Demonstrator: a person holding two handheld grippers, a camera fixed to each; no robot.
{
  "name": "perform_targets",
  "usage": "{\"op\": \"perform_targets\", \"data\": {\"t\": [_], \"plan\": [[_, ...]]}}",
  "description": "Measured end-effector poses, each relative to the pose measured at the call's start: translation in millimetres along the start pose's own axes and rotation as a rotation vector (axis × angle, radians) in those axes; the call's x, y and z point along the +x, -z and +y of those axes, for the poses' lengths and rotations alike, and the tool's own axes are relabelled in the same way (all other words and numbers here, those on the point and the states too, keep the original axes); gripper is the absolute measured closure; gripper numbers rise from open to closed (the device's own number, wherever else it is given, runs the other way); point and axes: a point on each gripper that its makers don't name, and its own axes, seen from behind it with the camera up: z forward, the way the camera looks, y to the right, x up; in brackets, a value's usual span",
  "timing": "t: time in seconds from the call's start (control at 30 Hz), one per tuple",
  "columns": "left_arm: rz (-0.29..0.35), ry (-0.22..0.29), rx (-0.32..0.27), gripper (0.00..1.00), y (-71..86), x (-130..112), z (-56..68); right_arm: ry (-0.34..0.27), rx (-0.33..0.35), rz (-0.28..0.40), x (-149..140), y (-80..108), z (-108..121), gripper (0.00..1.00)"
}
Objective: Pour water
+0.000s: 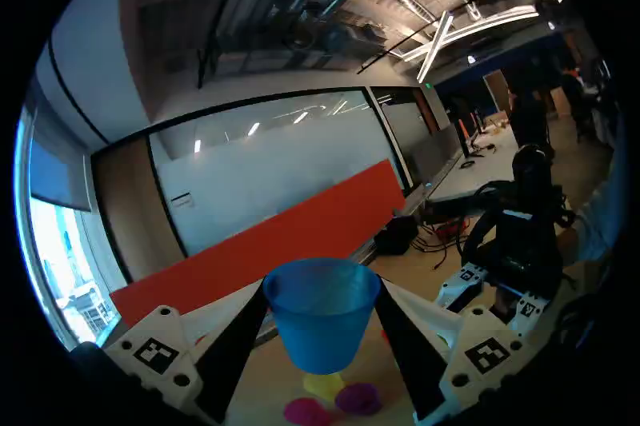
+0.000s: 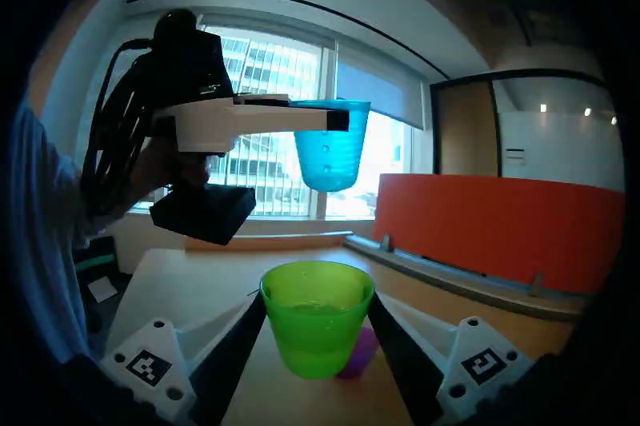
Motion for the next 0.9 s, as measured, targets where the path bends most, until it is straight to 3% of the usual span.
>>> {"op": "perform_targets", "data": {"t": [0.2, 0.4, 0.9], "plan": [[0.005, 0.154, -0.004, 0.11, -3.4, -8, -9.7, 0.002, 0.0, 0.002, 2, 1.8, -2, 0.1], [0.001, 0.253, 0.002, 0.11, -5.1, -19, -15.0, 0.005, -0.004, -0.001, 3, 3.5, -4, 0.1], [-0.025, 0.33, 0.024, 0.11, 1.3, -58, -15.6, -0.016, -0.032, -0.022, 2, 16.8, 5, 0.1]]}}
